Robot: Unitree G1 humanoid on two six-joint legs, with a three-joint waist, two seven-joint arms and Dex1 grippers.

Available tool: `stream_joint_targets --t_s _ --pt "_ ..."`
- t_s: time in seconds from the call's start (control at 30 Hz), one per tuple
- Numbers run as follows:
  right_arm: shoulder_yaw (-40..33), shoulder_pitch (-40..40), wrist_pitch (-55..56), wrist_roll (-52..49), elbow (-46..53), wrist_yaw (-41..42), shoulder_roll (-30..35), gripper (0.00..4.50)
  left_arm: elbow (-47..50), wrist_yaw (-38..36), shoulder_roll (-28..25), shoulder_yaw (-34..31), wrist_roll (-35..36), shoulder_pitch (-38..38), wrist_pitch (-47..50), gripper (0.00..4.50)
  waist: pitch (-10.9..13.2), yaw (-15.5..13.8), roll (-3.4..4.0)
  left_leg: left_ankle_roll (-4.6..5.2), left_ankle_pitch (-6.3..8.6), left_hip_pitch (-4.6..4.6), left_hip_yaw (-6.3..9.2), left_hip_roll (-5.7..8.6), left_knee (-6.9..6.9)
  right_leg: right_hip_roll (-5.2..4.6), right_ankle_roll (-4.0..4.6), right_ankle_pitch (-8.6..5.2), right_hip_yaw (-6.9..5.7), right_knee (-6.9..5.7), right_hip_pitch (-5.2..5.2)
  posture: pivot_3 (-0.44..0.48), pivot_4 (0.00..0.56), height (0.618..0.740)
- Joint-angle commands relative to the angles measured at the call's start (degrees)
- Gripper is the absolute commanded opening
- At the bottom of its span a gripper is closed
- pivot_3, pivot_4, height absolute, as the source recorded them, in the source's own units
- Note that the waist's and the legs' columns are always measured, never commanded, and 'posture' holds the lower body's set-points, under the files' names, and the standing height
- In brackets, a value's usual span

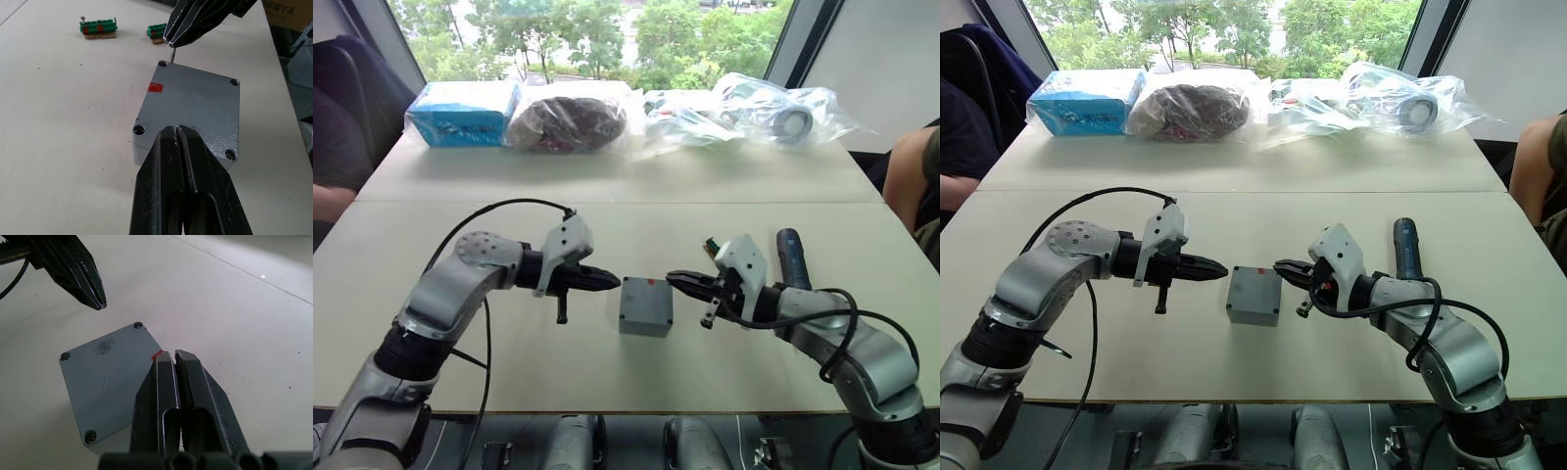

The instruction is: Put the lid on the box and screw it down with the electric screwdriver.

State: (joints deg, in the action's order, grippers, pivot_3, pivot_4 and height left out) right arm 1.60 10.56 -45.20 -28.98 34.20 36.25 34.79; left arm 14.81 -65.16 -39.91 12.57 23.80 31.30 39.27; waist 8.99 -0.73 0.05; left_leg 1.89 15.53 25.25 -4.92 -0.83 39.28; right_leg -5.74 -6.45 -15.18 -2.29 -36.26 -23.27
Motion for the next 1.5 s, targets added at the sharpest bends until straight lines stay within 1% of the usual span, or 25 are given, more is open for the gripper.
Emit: stream_joint_targets --t_s 0.03,0.87,0.9,0.93,0.97,1.03,1.17,1.27,1.33,1.4,1.47,1.5 --pt "-0.35 0.63 1.67 0.76 -0.07 -0.07 0.47 0.04 1.48 0.1 -0.13 -0.41 0.23 0.46 -0.78 0.0 0.0 -0.01 0.0 0.0 0.0 0.0 0.0 0.0 0.0 0.0 0.0 0.0 0.0 0.0 0.0 0.0 0.15 0.74" --pt "2.54 1.19 3.42 4.28 -3.13 0.4 0.02 0.04 1.31 0.83 0.23 -0.45 0.17 0.34 -1.17 0.0 0.0 -0.01 0.0 -0.04 -0.02 0.0 0.0 0.0 0.0 0.01 0.0 0.0 0.0 0.0 0.0 0.0 0.15 0.74" --pt "2.48 1.28 3.25 4.31 -3.24 0.26 -0.03 0.56 1.29 0.84 0.25 -0.44 0.17 0.35 -1.21 0.0 0.0 -0.01 0.0 -0.04 -0.02 0.0 0.0 0.0 0.0 0.0 0.0 0.0 0.0 0.0 0.0 0.0 0.15 0.74" --pt "2.43 1.39 3.17 4.46 -3.31 0.1 0.01 0.79 1.28 0.83 0.23 -0.45 0.16 0.35 -1.23 0.0 0.0 -0.01 0.0 -0.04 -0.02 0.0 0.0 0.0 0.0 0.0 0.0 0.0 0.0 0.0 0.0 0.0 0.15 0.74" --pt "2.07 1.6 2.92 4.32 -3.3 0.02 0.11 1.15 1.27 0.89 0.25 -0.52 0.16 0.32 -1.28 0.0 0.0 0.0 0.0 -0.04 -0.02 0.0 0.0 0.0 0.0 0.0 0.0 0.0 0.0 0.0 0.0 0.0 0.15 0.74" --pt "1.55 1.85 2.92 4.19 -3.27 0.34 0.61 2.02 1.24 0.99 0.42 -0.7 0.4 0.37 -1.16 0.0 0.0 0.0 0.0 -0.04 -0.02 0.0 0.0 0.0 0.0 0.0 0.0 0.0 0.0 0.0 0.0 0.0 0.15 0.74" --pt "-1.51 2.49 1.15 1.55 -2.45 1.21 1.49 3.57 0.52 1.22 1.03 -1.67 1.51 0.84 -0.68 0.0 0.0 -0.03 0.0 -0.04 -0.02 0.0 0.0 0.0 0.0 0.0 0.0 0.0 0.0 0.0 0.0 0.0 0.15 0.74" --pt "-7.8 3.95 -1.52 -3.95 -2.32 0.37 0.45 3.57 -1.58 1.21 1.84 -3.35 2.36 2.66 -1.31 0.0 0.0 -0.04 0.0 -0.04 -0.02 0.0 0.0 0.0 0.0 0.0 0.0 0.0 0.0 0.0 0.01 0.0 0.15 0.74" --pt "-10.6 4.65 -3.69 -6.58 -2.43 -0.27 0.56 3.57 -2.49 1.14 2.38 -4.28 2.96 4.09 -1.43 0.0 0.0 -0.04 0.0 -0.03 -0.02 0.0 0.01 0.0 0.0 0.0 0.0 0.0 0.0 -0.01 0.01 0.0 0.15 0.74" --pt "-14.94 6.11 -7.2 -10.31 -3.1 -2.01 0.55 3.57 -2.93 1.0 3.03 -5.55 4.64 6.24 -0.48 0.0 0.0 -0.1 -0.01 -0.03 -0.02 0.0 0.01 0.0 0.0 0.0 0.0 0.0 0.0 -0.01 0.01 0.0 0.15 0.74" --pt "-20.22 8.67 -12.49 -12.96 -5.2 -2.75 4.45 3.57 -2.44 -0.25 3.24 -6.53 6.59 8.19 -0.04 0.0 0.0 -0.06 0.0 -0.04 -0.02 0.01 0.01 0.0 0.0 0.0 0.0 0.0 -0.01 -0.01 0.01 0.0 0.15 0.74" --pt "-21.68 10.08 -12.22 -12.02 -6.88 -2.81 6.52 3.57 -1.87 -0.59 3.34 -6.29 6.63 8.66 -0.56 0.0 0.0 -0.07 0.0 -0.04 -0.02 0.01 -0.01 0.01 0.02 -0.01 0.0 0.0 0.01 -0.01 0.01 0.0 0.15 0.74"
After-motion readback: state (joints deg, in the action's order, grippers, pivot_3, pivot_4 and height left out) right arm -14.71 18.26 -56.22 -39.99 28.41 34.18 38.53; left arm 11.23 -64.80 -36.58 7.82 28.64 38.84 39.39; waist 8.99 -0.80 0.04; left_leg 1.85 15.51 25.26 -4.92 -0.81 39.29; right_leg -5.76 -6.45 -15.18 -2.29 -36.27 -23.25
